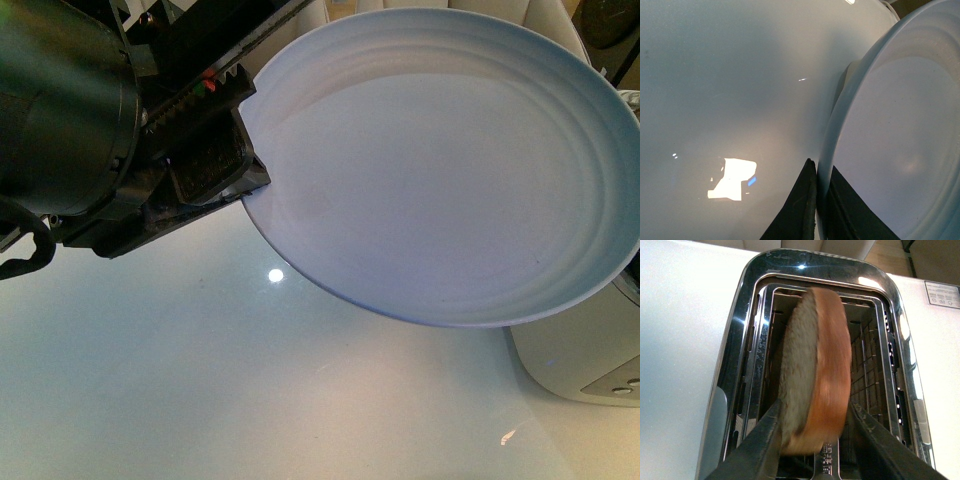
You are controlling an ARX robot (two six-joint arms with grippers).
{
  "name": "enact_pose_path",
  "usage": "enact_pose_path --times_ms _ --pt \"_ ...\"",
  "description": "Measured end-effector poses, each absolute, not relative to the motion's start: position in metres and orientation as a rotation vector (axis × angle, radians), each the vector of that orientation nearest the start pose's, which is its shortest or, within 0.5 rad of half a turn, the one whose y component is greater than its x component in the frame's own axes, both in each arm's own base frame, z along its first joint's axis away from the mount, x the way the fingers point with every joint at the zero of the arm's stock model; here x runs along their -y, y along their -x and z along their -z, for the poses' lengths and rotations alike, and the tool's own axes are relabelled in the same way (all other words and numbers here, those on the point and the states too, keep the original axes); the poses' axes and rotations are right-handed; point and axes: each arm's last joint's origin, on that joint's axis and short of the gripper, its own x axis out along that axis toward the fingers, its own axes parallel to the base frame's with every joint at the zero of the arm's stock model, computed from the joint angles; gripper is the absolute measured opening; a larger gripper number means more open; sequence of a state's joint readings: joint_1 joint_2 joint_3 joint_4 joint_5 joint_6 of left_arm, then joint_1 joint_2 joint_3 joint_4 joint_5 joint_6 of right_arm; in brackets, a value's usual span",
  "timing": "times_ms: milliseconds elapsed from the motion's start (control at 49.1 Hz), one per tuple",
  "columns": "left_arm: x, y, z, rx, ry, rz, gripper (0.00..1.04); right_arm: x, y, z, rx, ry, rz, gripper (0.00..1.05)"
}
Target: Left arm holds plate, right arm toasts bread
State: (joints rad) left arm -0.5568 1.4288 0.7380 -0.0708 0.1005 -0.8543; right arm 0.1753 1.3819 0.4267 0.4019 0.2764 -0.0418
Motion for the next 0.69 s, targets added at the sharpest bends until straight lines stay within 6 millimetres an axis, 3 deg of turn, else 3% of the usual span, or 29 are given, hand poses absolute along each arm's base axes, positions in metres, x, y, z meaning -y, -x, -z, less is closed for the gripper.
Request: enact_pose_path --times_ms 285,387,692 --pt "0.150 -0.236 -0.188 -0.961 0.609 0.260 0.03 -0.028 -0.228 -0.160 -0.504 0.121 0.108 0.78" --pt "0.150 -0.236 -0.188 -0.961 0.609 0.260 0.03 -0.025 -0.219 -0.169 -0.477 0.087 0.126 0.96" --pt "0.150 -0.236 -0.188 -0.961 0.609 0.260 0.03 -0.010 -0.175 -0.204 -0.344 -0.048 0.184 0.96"
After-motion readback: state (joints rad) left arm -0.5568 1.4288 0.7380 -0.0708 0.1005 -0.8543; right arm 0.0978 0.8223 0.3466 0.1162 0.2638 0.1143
